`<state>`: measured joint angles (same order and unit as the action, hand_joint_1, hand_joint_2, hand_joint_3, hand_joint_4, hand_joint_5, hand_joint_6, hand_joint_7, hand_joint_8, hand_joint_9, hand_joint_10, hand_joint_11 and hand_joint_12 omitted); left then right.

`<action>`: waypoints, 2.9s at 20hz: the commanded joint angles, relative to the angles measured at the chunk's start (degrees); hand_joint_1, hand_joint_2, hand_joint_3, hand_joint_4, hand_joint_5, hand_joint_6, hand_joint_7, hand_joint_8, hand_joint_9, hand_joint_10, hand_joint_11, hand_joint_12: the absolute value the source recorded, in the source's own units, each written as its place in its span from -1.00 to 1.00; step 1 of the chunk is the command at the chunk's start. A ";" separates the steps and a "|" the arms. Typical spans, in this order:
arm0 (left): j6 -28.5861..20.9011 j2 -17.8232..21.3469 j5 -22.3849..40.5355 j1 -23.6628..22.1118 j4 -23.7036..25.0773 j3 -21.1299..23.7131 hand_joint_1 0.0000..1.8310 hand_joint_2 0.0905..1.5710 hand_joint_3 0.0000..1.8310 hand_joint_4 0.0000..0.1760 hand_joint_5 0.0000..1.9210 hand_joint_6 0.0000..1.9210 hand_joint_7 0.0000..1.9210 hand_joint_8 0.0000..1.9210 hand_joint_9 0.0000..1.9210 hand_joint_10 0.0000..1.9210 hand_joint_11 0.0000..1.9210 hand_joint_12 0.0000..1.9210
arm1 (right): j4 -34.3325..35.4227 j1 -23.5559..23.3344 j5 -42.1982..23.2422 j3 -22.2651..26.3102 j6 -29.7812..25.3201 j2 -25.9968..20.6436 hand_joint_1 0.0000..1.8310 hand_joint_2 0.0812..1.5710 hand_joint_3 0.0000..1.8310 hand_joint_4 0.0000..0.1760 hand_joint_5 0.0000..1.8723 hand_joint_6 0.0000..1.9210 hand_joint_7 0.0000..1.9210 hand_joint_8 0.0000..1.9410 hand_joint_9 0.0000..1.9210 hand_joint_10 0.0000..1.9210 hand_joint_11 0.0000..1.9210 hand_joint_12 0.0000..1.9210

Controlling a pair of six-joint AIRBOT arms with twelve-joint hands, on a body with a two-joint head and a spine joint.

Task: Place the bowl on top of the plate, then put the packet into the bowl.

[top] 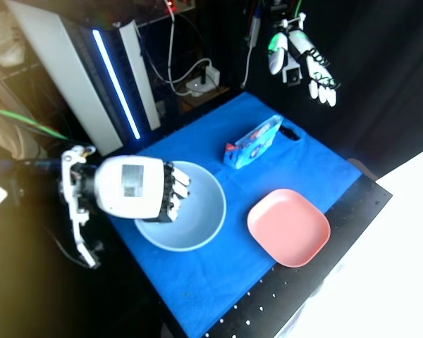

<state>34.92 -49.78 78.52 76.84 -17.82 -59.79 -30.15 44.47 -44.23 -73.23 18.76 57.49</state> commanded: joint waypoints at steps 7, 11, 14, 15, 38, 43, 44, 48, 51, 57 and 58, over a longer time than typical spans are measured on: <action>-0.44 -0.37 7.18 -0.22 -0.67 -0.43 -0.99 0.63 -1.00 -0.33 -0.70 -1.00 -0.74 -1.00 -0.76 -0.99 -1.00 -0.28 | 10.96 -4.78 -10.33 -6.61 1.82 7.67 0.26 -0.27 0.61 -1.00 -0.04 0.89 0.17 1.00 0.49 1.00 0.52 1.00; -0.53 -0.45 6.92 -0.27 -0.45 -0.75 -0.99 0.65 -1.00 -0.33 -0.70 -1.00 -0.72 -1.00 -0.73 -0.99 -1.00 -0.18 | 10.86 -9.35 -7.42 -11.47 1.81 13.44 0.47 -0.26 0.60 -1.00 0.18 0.98 0.01 1.00 0.42 1.00 0.37 1.00; -0.68 -0.72 6.21 -0.85 0.05 -1.29 -1.00 0.63 -1.00 -0.26 -0.70 -1.00 -0.71 -0.99 -0.75 -0.99 -1.00 -0.26 | 10.48 -11.70 -5.46 -14.32 1.81 17.27 0.46 -0.25 0.58 -0.11 0.19 1.00 -0.04 1.00 0.37 1.00 0.38 1.00; -0.69 -0.74 5.78 -1.17 0.37 -1.49 -1.00 0.65 -1.00 -0.39 -0.70 -1.00 -0.71 -1.00 -0.75 -0.99 -1.00 -0.24 | 10.46 -12.30 -4.66 -15.31 1.81 18.59 0.16 0.51 -0.40 -0.16 0.14 1.00 0.24 1.00 0.30 1.00 0.25 1.00; -1.08 -2.13 3.64 -4.77 2.42 -2.85 -0.95 0.63 -1.00 -0.15 -0.68 -1.00 -0.71 -1.00 -0.75 -1.00 -1.00 -0.35 | 8.62 -14.28 7.99 -23.98 1.60 27.49 0.31 0.60 -1.00 -1.00 -0.32 0.30 -0.18 0.59 -0.06 0.20 -0.17 0.52; -1.13 -2.15 3.77 -4.77 2.40 -2.72 -0.96 0.66 -1.00 -0.26 -0.69 -1.00 -0.72 -1.00 -0.76 -1.00 -1.00 -0.38 | 7.99 -14.28 7.99 -23.56 0.65 27.44 0.29 0.64 -1.00 -1.00 -0.44 0.48 -0.19 0.57 -0.12 -0.05 -0.39 0.41; -1.13 -2.16 3.77 -4.77 2.39 -2.70 -0.96 0.65 -1.00 -0.21 -0.69 -1.00 -0.72 -1.00 -0.75 -1.00 -1.00 -0.34 | 7.90 -14.28 7.98 -23.30 0.57 27.44 0.38 0.63 -1.00 -1.00 -0.40 -0.26 -0.31 0.55 -0.14 -0.24 -0.53 0.36; -1.15 -2.17 3.98 -4.75 2.22 -2.55 -0.93 0.65 -1.00 -0.17 -0.70 -1.00 -0.73 -1.00 -0.76 -1.00 -1.00 -0.33 | 6.63 -14.27 7.97 -21.64 0.53 26.90 0.37 0.67 -1.00 -1.00 -0.33 -0.96 -0.38 0.64 -0.20 -0.40 -0.59 0.34; -1.15 -2.18 4.00 -4.75 2.19 -2.49 -0.93 0.65 -1.00 -0.10 -0.70 -1.00 -0.72 -1.00 -0.76 -1.00 -1.00 -0.34 | 5.67 -14.27 7.95 -20.42 0.53 25.21 -0.05 0.77 -1.00 -0.98 -0.57 -1.00 -0.40 -0.93 -0.25 -0.89 -0.58 0.00; -1.16 -2.17 4.02 -4.72 2.10 -2.50 -0.84 0.59 -1.00 -0.24 -0.69 -1.00 -0.70 -1.00 -0.75 -1.00 -1.00 -0.30 | 5.58 -14.27 7.66 -19.43 0.53 22.79 -0.24 0.70 -1.00 -0.76 -0.77 -1.00 -0.74 -1.00 -0.65 -1.00 -0.96 -0.09; -1.16 -2.17 4.03 -4.71 2.10 -2.50 -0.86 0.59 -1.00 -0.22 -0.69 -1.00 -0.71 -1.00 -0.75 -1.00 -1.00 -0.30 | 5.58 -14.26 7.66 -19.43 0.53 22.56 -0.24 0.70 -1.00 -0.73 -0.77 -1.00 -0.76 -1.00 -0.67 -1.00 -0.97 -0.09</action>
<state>34.28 -51.68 74.85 72.55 -14.98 -62.30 -26.22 31.24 -30.11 -92.82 19.42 80.05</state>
